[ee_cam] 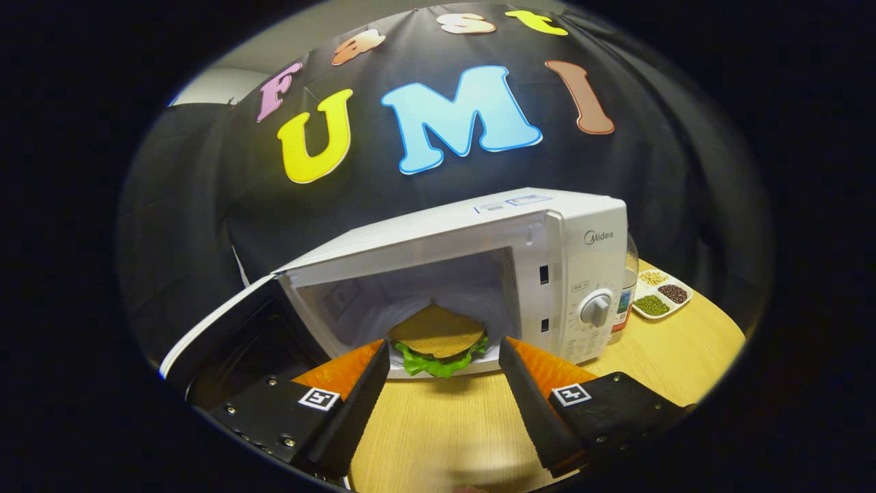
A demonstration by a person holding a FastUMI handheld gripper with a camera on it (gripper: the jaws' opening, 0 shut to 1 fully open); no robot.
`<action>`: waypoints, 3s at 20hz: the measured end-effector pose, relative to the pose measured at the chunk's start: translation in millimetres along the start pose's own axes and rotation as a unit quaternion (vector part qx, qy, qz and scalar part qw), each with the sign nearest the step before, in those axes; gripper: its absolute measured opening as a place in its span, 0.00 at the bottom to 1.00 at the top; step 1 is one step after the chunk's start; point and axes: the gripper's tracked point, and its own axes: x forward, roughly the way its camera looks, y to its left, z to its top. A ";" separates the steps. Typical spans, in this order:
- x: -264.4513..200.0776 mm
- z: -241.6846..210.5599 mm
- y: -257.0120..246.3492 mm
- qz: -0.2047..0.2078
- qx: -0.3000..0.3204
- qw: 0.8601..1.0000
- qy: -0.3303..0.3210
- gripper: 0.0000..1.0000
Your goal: Open the microwave, put the food inside, and close the microwave door.
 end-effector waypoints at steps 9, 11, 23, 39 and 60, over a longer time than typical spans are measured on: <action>-119.5 34.2 67.2 0.049 -0.025 0.997 -0.062 0.97; -141.9 38.3 89.7 0.069 -0.031 0.995 -0.072 0.97; -238.2 9.7 215.7 0.198 -0.079 0.972 -0.099 0.97; -202.8 -114.3 255.6 0.251 -0.119 0.960 0.037 0.02; -113.5 -67.8 98.3 0.158 -0.112 0.979 0.059 0.01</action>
